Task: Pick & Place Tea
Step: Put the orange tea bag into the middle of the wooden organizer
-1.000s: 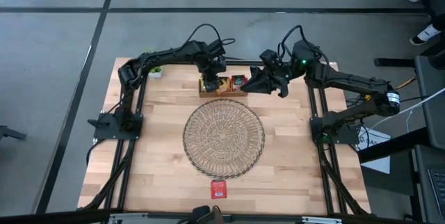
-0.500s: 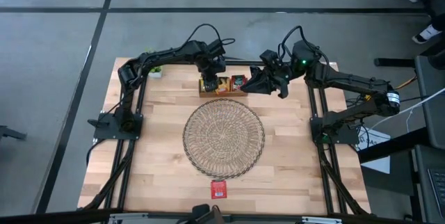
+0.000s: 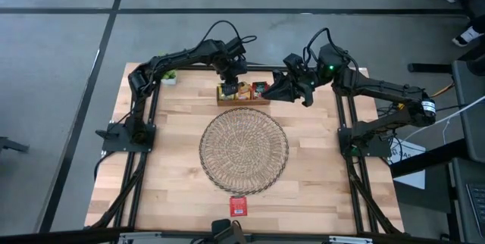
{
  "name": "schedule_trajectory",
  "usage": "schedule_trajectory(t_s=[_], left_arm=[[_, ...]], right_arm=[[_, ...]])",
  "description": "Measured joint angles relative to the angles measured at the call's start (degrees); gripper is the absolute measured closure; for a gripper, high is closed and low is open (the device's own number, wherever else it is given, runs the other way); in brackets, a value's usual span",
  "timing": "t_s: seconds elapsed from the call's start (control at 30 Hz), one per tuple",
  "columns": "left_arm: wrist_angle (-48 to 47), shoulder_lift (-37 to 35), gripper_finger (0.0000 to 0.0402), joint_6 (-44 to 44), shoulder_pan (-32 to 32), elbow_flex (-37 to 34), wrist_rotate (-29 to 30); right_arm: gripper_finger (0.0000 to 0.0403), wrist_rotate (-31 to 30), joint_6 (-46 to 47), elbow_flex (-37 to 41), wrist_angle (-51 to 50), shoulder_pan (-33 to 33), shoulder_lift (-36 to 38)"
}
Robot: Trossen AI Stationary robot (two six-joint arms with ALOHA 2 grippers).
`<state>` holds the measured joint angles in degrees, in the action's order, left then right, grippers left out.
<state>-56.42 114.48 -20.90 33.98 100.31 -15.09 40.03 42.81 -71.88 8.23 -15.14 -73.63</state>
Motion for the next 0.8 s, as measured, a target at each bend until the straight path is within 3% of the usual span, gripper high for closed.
schedule_trajectory(t_s=[0.8], left_arm=[[-1.27,0.79,0.0399,-0.88,-0.13,0.04,0.00]], right_arm=[[0.0315,-0.04,-1.09,0.00,0.00,0.01,0.00]])
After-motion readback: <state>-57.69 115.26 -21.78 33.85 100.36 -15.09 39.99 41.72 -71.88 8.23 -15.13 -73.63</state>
